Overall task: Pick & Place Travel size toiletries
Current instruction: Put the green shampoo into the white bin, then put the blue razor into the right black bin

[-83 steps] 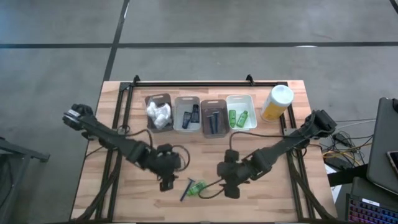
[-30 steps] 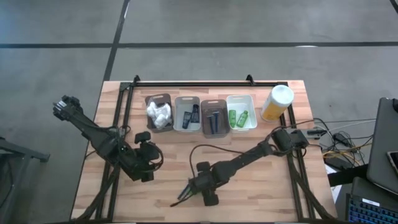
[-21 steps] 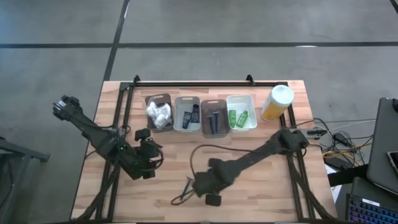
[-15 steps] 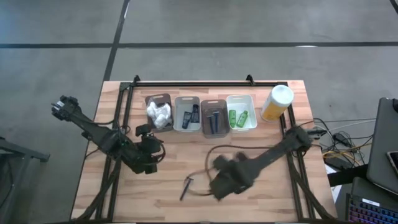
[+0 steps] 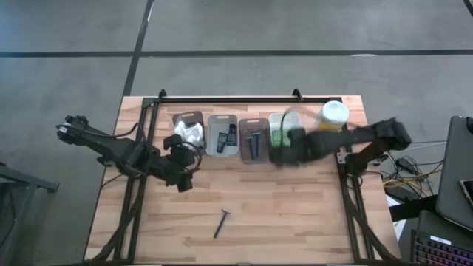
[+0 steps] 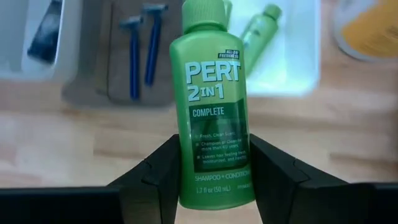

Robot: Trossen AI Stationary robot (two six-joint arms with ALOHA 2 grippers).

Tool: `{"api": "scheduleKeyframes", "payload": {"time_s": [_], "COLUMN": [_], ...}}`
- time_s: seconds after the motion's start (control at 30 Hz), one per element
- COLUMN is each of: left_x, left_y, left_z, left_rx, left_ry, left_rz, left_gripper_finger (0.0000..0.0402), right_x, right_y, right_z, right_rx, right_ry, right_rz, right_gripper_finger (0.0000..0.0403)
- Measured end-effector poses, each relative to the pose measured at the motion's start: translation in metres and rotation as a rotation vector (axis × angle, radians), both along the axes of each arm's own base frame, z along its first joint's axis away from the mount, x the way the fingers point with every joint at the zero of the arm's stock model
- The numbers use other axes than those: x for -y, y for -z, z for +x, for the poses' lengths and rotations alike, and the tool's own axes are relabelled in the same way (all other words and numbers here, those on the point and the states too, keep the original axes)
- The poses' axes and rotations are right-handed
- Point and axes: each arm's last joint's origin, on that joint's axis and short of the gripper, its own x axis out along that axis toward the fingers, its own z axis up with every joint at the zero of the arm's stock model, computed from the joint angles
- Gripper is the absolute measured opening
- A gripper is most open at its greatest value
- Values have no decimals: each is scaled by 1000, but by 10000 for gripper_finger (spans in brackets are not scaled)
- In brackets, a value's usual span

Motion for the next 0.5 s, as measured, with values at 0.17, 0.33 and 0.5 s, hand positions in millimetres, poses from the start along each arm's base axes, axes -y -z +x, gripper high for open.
{"api": "scheduleKeyframes", "payload": {"time_s": [0.17,0.33,0.5], "left_x": [-1,-1,0], "left_y": [0,1,9], "left_z": [0,-1,-1], "left_rx": [-4,-4,-27], "left_ry": [-5,-20,-28], "left_rz": [-39,-62,-86], "left_gripper_finger": [239,239,239], "right_x": [71,104,106], "right_y": [28,59,70], "right_z": [-12,-21,-24], "right_rx": [64,76,49], "right_ry": [14,42,51], "right_rz": [99,143,118], "right_gripper_finger": [155,201,260]}}
